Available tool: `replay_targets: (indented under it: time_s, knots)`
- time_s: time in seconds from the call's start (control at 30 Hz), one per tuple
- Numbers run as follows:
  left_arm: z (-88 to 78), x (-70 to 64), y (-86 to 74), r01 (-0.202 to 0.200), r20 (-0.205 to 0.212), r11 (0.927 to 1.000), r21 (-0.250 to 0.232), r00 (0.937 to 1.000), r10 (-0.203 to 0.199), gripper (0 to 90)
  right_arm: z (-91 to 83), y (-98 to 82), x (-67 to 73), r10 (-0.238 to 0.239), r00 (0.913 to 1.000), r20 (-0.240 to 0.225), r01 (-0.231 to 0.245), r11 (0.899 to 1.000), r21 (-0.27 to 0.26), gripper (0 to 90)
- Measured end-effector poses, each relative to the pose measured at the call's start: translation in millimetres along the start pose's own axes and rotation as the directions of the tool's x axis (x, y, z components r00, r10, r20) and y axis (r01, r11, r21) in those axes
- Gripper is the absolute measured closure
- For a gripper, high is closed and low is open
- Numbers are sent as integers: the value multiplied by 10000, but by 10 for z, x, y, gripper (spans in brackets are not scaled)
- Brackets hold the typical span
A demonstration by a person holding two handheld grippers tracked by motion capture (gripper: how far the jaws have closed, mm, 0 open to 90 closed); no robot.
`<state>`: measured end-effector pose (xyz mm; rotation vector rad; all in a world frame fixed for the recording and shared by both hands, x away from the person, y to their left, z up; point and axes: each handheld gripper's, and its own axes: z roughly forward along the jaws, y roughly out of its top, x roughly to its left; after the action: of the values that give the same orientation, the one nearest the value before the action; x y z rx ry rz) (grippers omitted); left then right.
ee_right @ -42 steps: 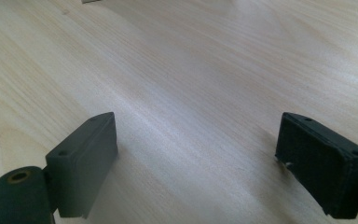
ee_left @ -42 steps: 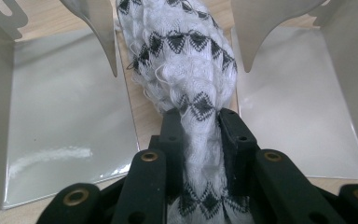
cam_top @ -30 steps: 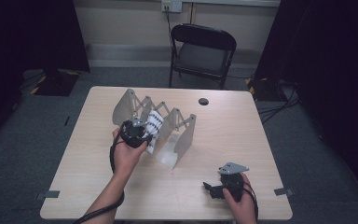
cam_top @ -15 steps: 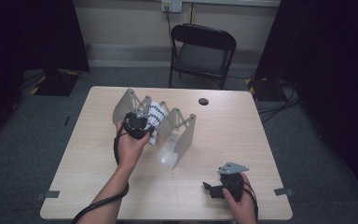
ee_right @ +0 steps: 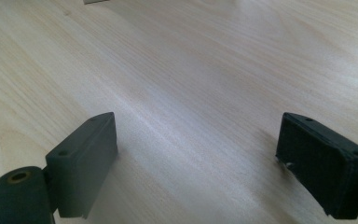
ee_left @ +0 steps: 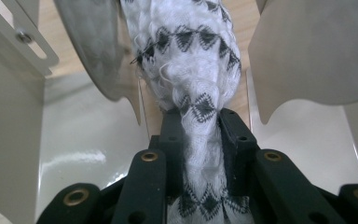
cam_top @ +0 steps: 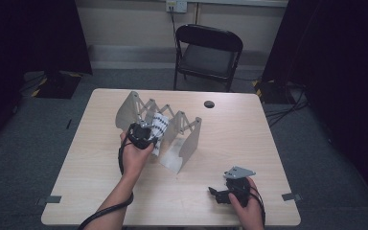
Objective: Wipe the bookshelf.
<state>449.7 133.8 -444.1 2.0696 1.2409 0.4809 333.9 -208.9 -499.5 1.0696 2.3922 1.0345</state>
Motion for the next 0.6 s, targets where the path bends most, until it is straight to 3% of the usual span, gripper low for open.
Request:
replay_targets:
  time_s: [0.07, 0.3, 0.53, 0.6]
  knots:
    - [13, 2, -32, 110, 39, 9999, 102, 9999, -111, 737, 0, 0, 0, -5, 10000, 0, 5, 10000, 1, 117]
    - [-75, -29, -59, -116, 137, 9999, 94, 9998, 115, 737, 0, 0, 0, 0, 10000, 0, 0, 10000, 0, 117]
    - [-347, -36, 160, -407, 67, 9982, -449, 9991, 411, 737, 0, 0, 0, -2, 10000, 3, 2, 10000, 2, 117]
    - [-420, -28, 243, -508, -128, 9964, -676, 9987, 500, 737, 0, 0, 0, -3, 10000, 4, 3, 10000, 2, 117]
